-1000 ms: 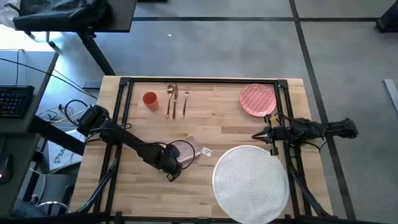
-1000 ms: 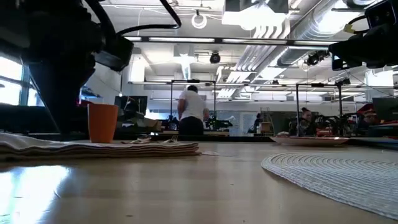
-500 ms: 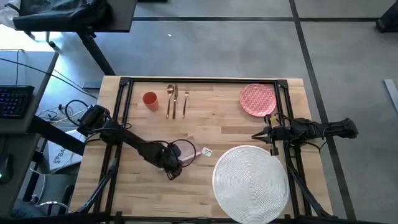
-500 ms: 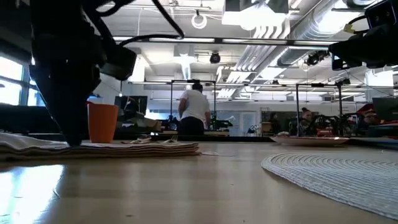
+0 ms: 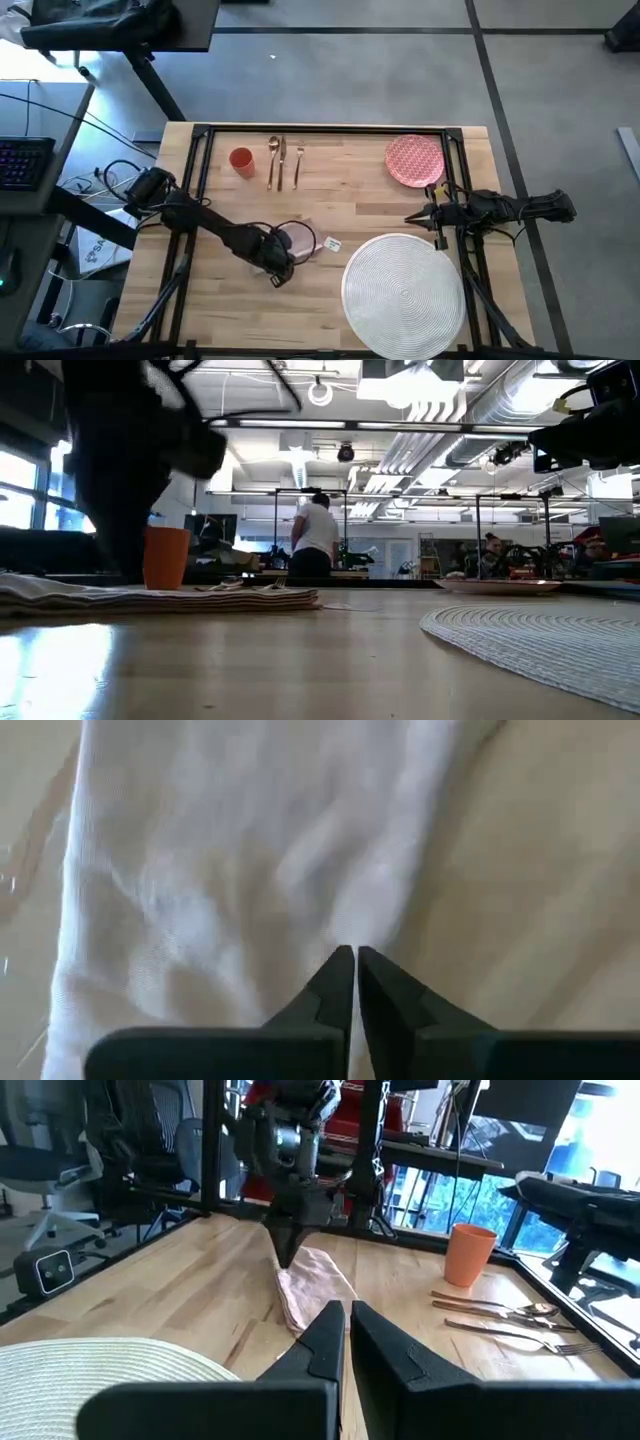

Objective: Set table place
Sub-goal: Fold pink table napkin

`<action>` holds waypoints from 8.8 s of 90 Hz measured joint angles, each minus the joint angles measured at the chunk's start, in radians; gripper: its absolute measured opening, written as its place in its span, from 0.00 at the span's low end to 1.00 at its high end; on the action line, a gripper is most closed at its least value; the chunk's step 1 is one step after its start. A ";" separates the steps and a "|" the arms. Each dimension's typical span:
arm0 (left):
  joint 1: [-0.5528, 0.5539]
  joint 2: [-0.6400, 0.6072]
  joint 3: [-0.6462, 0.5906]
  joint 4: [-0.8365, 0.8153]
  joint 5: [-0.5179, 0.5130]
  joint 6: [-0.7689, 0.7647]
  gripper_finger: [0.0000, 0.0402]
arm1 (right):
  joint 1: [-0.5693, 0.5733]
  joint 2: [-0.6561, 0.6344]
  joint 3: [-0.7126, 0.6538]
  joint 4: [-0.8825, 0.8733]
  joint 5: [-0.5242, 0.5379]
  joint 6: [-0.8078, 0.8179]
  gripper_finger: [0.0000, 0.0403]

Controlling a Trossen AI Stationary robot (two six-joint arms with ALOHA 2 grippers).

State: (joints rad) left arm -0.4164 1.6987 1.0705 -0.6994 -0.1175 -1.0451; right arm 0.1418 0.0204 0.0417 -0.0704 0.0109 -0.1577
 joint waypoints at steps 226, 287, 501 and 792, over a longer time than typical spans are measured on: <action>0.138 -0.299 -0.376 0.392 0.133 -0.566 0.15 | 0.000 0.000 0.000 0.000 0.000 0.000 0.00; 0.137 -0.339 -0.377 0.409 0.201 -0.568 0.23 | 0.000 0.000 0.000 0.062 0.047 0.092 0.00; -0.073 -0.106 -0.376 0.545 -0.059 -0.164 0.29 | 0.139 2.015 1.788 -0.970 0.164 0.489 0.31; 0.146 -0.476 0.448 -0.288 0.010 0.480 0.00 | 0.055 1.732 1.400 -0.449 -0.305 0.443 0.31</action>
State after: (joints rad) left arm -0.2704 1.2232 1.5188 -0.9872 -0.1075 -0.5651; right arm 0.1963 1.7523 1.4414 -0.5198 -0.2943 0.2855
